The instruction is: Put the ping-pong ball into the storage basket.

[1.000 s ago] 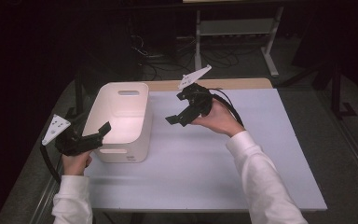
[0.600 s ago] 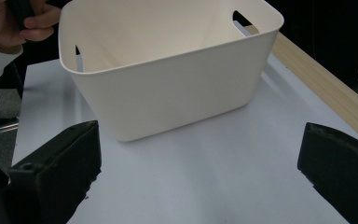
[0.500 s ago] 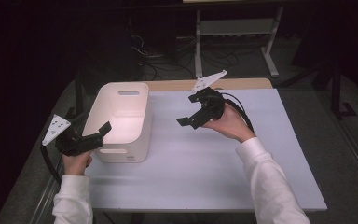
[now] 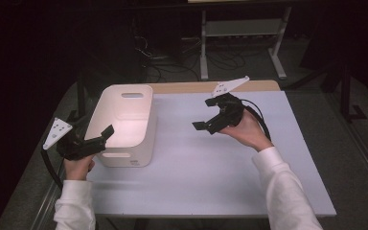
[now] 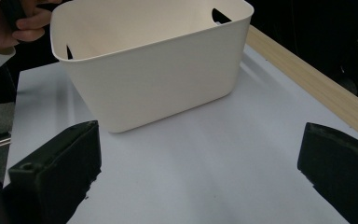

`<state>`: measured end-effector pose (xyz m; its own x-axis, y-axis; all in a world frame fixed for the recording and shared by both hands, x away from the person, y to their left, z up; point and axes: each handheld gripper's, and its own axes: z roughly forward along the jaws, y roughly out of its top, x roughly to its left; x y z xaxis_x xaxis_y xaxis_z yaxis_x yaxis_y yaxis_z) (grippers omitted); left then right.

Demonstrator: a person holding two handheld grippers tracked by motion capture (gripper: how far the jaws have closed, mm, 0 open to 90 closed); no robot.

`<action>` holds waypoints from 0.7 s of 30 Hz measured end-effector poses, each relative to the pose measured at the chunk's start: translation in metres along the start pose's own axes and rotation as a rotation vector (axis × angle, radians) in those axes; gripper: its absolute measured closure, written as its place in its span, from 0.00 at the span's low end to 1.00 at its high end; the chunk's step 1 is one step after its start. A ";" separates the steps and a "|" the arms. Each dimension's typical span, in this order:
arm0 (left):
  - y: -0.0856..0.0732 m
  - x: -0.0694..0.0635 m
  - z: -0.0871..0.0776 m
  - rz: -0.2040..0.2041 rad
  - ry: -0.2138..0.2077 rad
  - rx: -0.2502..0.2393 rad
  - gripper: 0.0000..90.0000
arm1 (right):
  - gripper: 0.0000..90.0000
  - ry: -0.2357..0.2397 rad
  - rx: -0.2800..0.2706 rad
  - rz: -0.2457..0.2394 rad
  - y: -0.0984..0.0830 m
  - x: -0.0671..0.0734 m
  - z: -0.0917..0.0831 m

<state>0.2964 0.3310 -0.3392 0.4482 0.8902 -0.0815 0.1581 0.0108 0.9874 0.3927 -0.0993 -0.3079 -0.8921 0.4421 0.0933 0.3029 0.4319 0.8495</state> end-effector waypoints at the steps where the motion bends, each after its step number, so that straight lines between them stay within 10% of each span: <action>1: 0.000 0.000 0.000 -0.003 0.000 -0.001 0.00 | 0.00 -0.004 -0.002 0.003 -0.001 -0.001 -0.002; 21: 0.000 -0.001 0.000 -0.001 0.001 0.005 0.00 | 0.00 -0.058 -0.048 0.041 -0.030 -0.006 -0.029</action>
<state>0.2957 0.3298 -0.3396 0.4468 0.8908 -0.0827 0.1629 0.0099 0.9866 0.3789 -0.1376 -0.3184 -0.8578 0.5043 0.0994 0.3210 0.3745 0.8699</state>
